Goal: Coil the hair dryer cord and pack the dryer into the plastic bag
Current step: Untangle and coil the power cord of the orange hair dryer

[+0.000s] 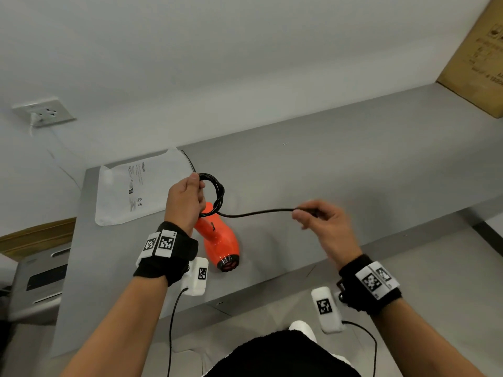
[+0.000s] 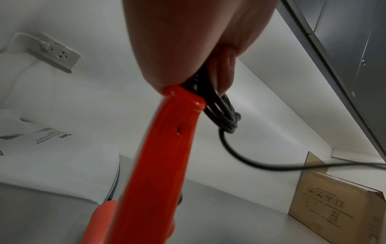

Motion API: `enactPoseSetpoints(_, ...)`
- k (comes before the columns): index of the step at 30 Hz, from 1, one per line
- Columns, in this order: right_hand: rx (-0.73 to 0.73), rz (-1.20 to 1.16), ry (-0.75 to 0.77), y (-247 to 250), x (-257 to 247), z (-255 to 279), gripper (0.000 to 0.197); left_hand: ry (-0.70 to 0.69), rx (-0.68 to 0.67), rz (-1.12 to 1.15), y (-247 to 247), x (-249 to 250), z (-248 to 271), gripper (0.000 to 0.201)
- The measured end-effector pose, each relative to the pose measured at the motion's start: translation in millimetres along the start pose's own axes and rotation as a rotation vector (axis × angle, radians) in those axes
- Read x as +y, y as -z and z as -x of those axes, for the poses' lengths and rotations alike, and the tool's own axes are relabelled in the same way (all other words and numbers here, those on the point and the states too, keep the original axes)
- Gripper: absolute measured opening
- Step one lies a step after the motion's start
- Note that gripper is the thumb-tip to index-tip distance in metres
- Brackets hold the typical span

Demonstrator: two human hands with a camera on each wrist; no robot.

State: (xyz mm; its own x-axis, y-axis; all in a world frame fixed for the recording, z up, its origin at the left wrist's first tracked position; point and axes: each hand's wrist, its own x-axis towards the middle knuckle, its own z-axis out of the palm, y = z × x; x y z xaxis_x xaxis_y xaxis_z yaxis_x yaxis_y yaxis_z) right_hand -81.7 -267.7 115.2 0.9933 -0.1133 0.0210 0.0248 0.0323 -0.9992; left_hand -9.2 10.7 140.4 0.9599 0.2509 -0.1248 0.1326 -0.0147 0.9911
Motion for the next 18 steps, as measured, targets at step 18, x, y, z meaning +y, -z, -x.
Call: enactPoseSetpoints(18,-0.382,0.929,0.183,-118.6,-33.7,-37.1,0.036,-0.041,-0.223,0.039,-8.2,2.1,16.8,0.036)
